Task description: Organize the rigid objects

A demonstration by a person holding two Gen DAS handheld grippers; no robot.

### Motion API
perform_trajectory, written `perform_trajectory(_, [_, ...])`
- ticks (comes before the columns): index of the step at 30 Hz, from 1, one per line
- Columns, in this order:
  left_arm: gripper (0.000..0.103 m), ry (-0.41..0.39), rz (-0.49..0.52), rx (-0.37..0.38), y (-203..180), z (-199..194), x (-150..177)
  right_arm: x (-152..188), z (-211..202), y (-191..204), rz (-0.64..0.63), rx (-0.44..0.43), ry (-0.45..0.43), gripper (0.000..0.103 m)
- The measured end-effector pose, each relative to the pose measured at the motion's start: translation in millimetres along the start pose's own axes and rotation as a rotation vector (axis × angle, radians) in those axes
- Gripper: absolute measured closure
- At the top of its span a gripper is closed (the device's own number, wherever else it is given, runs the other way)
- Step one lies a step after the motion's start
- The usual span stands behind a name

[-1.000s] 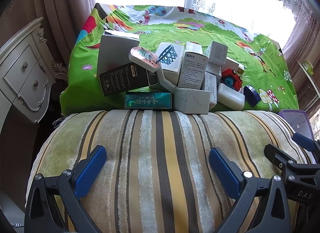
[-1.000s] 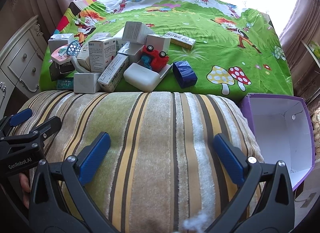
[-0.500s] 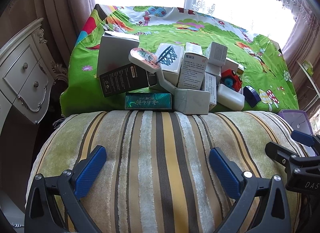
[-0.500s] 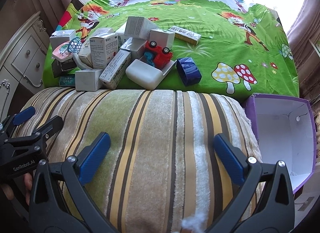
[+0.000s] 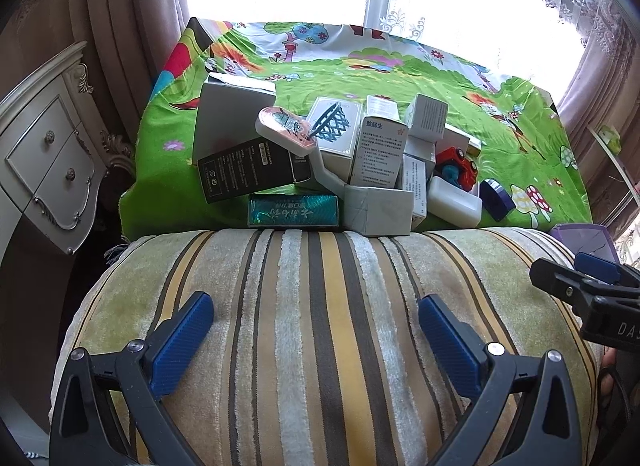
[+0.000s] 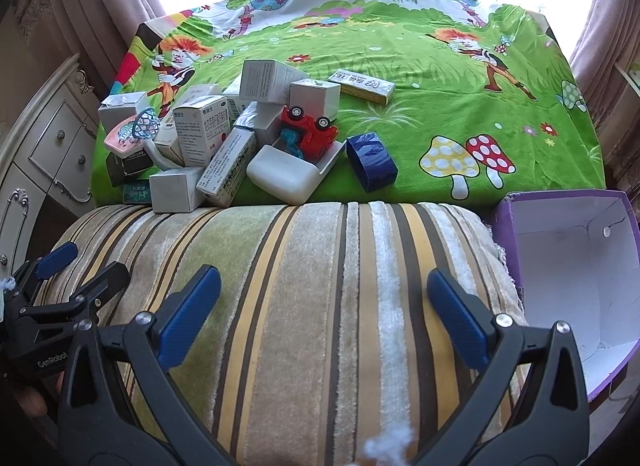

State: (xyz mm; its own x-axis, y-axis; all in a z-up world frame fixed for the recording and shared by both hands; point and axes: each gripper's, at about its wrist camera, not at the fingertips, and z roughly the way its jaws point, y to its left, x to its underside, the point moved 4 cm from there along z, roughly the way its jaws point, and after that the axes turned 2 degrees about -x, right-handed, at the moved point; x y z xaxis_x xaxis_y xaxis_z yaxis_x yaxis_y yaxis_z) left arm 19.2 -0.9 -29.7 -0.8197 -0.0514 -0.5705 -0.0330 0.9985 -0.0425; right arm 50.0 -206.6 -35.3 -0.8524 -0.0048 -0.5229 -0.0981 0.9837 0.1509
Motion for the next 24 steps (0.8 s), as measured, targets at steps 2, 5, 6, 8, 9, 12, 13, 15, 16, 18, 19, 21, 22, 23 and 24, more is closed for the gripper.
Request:
perform_trajectory(2, [0.001,-0.013,-0.015,0.031,1.5,-3.0,-1.4,-2.4,1.2,-3.8,0.016,-0.007,-0.004,0.000])
perform_trajectory(5, [0.010,-0.025,-0.054,0.061,6.6,-6.0,-5.2,-4.8,1.8,-6.8,0.038,-0.022,-0.010,0.000])
perform_trajectory(6, [0.013,-0.030,-0.067,0.068,8.6,-7.0,-6.8,-5.5,2.3,-6.0,0.035,-0.022,-0.008,0.000])
perform_trajectory(8, [0.019,-0.034,-0.087,0.087,11.4,-8.1,-9.6,-6.9,3.5,-3.1,0.018,-0.017,-0.001,0.000])
perform_trajectory(9, [0.020,-0.032,-0.095,0.101,12.6,-8.0,-11.6,-7.2,4.1,-1.5,0.008,-0.015,0.001,0.000])
perform_trajectory(12, [0.024,-0.029,-0.119,0.131,16.7,-8.1,-18.7,-10.0,6.5,2.2,-0.015,-0.017,0.005,0.000])
perform_trajectory(13, [0.025,-0.034,-0.126,0.131,18.4,-9.2,-21.8,-10.6,7.6,3.0,-0.018,-0.019,0.007,0.000])
perform_trajectory(15, [0.025,-0.056,-0.129,0.130,21.4,-13.3,-30.7,-11.4,9.7,3.9,-0.022,-0.022,0.013,0.000])
perform_trajectory(16, [0.025,-0.069,-0.125,0.126,22.1,-15.6,-35.3,-11.5,10.1,4.1,-0.023,-0.024,0.014,0.000])
perform_trajectory(18, [0.025,-0.095,-0.102,0.104,21.8,-17.1,-45.4,-12.2,10.7,4.6,-0.025,-0.031,0.013,0.000])
perform_trajectory(19, [0.025,-0.104,-0.084,0.088,20.4,-16.0,-50.4,-12.6,11.2,4.9,-0.025,-0.033,0.013,0.000])
perform_trajectory(21, [0.025,-0.109,-0.051,0.061,17.9,-11.5,-60.5,-13.3,12.2,6.1,-0.027,-0.037,0.014,0.000])
perform_trajectory(22, [0.025,-0.108,-0.034,0.053,16.3,-8.9,-65.8,-13.6,12.5,6.6,-0.028,-0.038,0.014,0.000])
perform_trajectory(23, [0.025,-0.102,-0.016,0.049,14.2,-5.4,-71.1,-14.1,12.7,7.3,-0.030,-0.039,0.013,0.000])
perform_trajectory(24, [0.025,-0.093,0.000,0.046,12.5,-1.0,-76.7,-14.6,12.6,7.9,-0.031,-0.043,0.011,0.000])
